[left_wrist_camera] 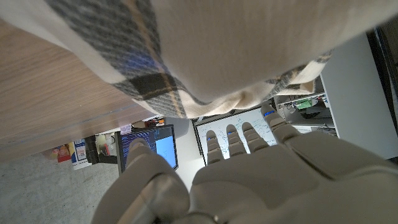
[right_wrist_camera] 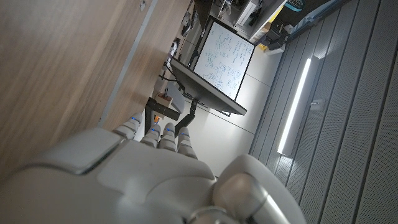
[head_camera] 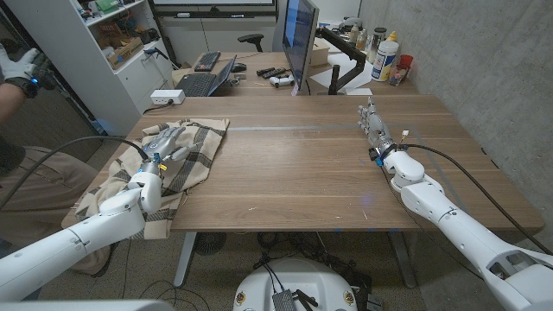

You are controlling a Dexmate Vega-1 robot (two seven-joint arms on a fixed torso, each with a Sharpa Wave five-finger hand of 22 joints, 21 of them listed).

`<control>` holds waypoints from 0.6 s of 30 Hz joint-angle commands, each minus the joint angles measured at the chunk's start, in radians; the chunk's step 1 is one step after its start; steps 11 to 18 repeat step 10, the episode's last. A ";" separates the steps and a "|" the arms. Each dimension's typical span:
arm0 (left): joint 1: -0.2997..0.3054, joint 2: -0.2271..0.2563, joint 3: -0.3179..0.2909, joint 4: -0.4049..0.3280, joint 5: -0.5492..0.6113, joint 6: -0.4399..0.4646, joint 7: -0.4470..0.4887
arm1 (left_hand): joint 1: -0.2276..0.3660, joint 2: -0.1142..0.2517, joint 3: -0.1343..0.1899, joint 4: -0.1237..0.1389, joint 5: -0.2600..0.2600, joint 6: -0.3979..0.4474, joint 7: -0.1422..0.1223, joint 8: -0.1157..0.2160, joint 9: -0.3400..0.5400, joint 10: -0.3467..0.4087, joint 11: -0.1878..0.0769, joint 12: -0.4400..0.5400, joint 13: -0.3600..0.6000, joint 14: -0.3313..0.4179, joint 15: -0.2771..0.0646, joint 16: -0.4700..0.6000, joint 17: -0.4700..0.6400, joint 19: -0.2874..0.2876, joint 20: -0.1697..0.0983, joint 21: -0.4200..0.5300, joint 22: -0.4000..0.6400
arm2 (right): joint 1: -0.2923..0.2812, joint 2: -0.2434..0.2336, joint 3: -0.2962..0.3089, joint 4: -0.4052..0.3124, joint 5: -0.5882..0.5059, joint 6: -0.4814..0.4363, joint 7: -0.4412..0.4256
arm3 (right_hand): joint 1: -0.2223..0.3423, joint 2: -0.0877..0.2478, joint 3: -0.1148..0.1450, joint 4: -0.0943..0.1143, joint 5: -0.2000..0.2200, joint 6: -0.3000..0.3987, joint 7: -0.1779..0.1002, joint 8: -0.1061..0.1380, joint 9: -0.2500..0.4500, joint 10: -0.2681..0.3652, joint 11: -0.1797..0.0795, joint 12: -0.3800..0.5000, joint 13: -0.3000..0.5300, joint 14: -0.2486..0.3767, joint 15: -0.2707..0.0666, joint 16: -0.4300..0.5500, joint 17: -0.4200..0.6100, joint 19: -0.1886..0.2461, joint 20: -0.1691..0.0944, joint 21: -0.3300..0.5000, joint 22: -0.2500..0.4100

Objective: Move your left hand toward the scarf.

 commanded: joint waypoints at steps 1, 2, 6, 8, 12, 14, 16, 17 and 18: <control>0.012 0.006 -0.004 -0.018 0.010 0.013 -0.003 | 0.010 -0.002 -0.001 -0.011 0.003 0.006 -0.006 0.001 0.006 0.005 0.001 0.008 0.002 -0.003 -0.004 0.006 0.003 0.010 -0.003 0.003 0.004 | -0.010 -0.001 0.005 -0.004 0.008 0.007 0.006 | -0.002 0.012 -0.006 0.000 -0.003 0.004 -0.001 0.006 0.003 0.004 0.002 0.006 0.005 0.001 -0.002 0.002 0.003 0.001 -0.002 0.009 0.004; 0.013 0.006 -0.004 -0.019 0.011 0.013 -0.002 | 0.010 -0.002 -0.001 -0.011 0.003 0.006 -0.007 0.001 0.006 0.005 0.000 0.008 0.002 -0.003 -0.004 0.006 0.003 0.009 -0.003 0.003 0.004 | -0.011 -0.002 0.005 -0.006 0.009 0.004 0.004 | -0.002 0.012 -0.006 0.000 -0.003 0.004 -0.001 0.006 0.003 0.004 0.001 0.005 0.005 0.001 -0.002 0.002 0.003 0.001 -0.001 0.009 0.004; 0.021 0.008 -0.010 -0.027 0.008 0.018 0.000 | 0.011 -0.002 -0.001 -0.011 0.004 0.006 -0.007 0.001 0.006 0.005 -0.001 0.008 0.002 -0.003 -0.004 0.006 0.003 0.010 -0.003 0.003 0.004 | -0.012 -0.003 0.006 -0.002 0.009 0.010 0.009 | -0.002 0.012 -0.006 0.000 -0.003 0.004 -0.001 0.006 0.003 0.004 0.001 0.006 0.005 0.002 -0.002 0.002 0.003 0.001 -0.001 0.009 0.004; 0.025 0.010 -0.012 -0.032 0.009 0.021 0.000 | 0.011 -0.002 -0.001 -0.011 0.004 0.006 -0.008 0.001 0.006 0.004 -0.001 0.007 0.002 -0.003 -0.005 0.006 0.003 0.010 -0.003 0.003 0.004 | -0.013 -0.002 0.007 -0.002 0.010 0.011 0.008 | -0.002 0.012 -0.006 0.000 -0.003 0.004 -0.001 0.006 0.003 0.004 0.001 0.005 0.005 0.002 -0.001 0.002 0.003 0.001 -0.001 0.009 0.004; 0.027 0.012 -0.012 -0.035 0.010 0.024 0.000 | 0.012 -0.002 -0.001 -0.011 0.004 0.006 -0.008 0.001 0.006 0.005 0.000 0.007 0.002 -0.003 -0.005 0.006 0.003 0.010 -0.002 0.003 0.004 | -0.013 -0.001 0.008 0.000 0.011 0.014 0.010 | -0.002 0.012 -0.006 0.000 -0.003 0.004 0.000 0.006 0.003 0.004 0.001 0.005 0.005 0.002 -0.002 0.002 0.003 0.001 -0.001 0.009 0.004; 0.027 0.012 -0.012 -0.035 0.010 0.024 0.000 | 0.012 -0.002 -0.001 -0.011 0.004 0.006 -0.008 0.001 0.006 0.005 0.000 0.007 0.002 -0.003 -0.005 0.006 0.003 0.010 -0.002 0.003 0.004 | -0.013 -0.001 0.008 0.000 0.011 0.014 0.010 | -0.002 0.012 -0.006 0.000 -0.003 0.004 0.000 0.006 0.003 0.004 0.001 0.005 0.005 0.002 -0.002 0.002 0.003 0.001 -0.001 0.009 0.004; 0.027 0.012 -0.012 -0.035 0.010 0.024 0.000 | 0.012 -0.002 -0.001 -0.011 0.004 0.006 -0.008 0.001 0.006 0.005 0.000 0.007 0.002 -0.003 -0.005 0.006 0.003 0.010 -0.002 0.003 0.004 | -0.013 -0.001 0.008 0.000 0.011 0.014 0.010 | -0.002 0.012 -0.006 0.000 -0.003 0.004 0.000 0.006 0.003 0.004 0.001 0.005 0.005 0.002 -0.002 0.002 0.003 0.001 -0.001 0.009 0.004; 0.027 0.012 -0.012 -0.035 0.010 0.024 0.000 | 0.012 -0.002 -0.001 -0.011 0.004 0.006 -0.008 0.001 0.006 0.005 0.000 0.007 0.002 -0.003 -0.005 0.006 0.003 0.010 -0.002 0.003 0.004 | -0.013 -0.001 0.008 0.000 0.011 0.014 0.010 | -0.002 0.012 -0.006 0.000 -0.003 0.004 0.000 0.006 0.003 0.004 0.001 0.005 0.005 0.002 -0.002 0.002 0.003 0.001 -0.001 0.009 0.004; 0.027 0.012 -0.012 -0.035 0.010 0.024 0.000 | 0.012 -0.002 -0.001 -0.011 0.004 0.006 -0.008 0.001 0.006 0.005 0.000 0.007 0.002 -0.003 -0.005 0.006 0.003 0.010 -0.002 0.003 0.004 | -0.013 -0.001 0.008 0.000 0.011 0.014 0.010 | -0.002 0.012 -0.006 0.000 -0.003 0.004 0.000 0.006 0.003 0.004 0.001 0.005 0.005 0.002 -0.002 0.002 0.003 0.001 -0.001 0.009 0.004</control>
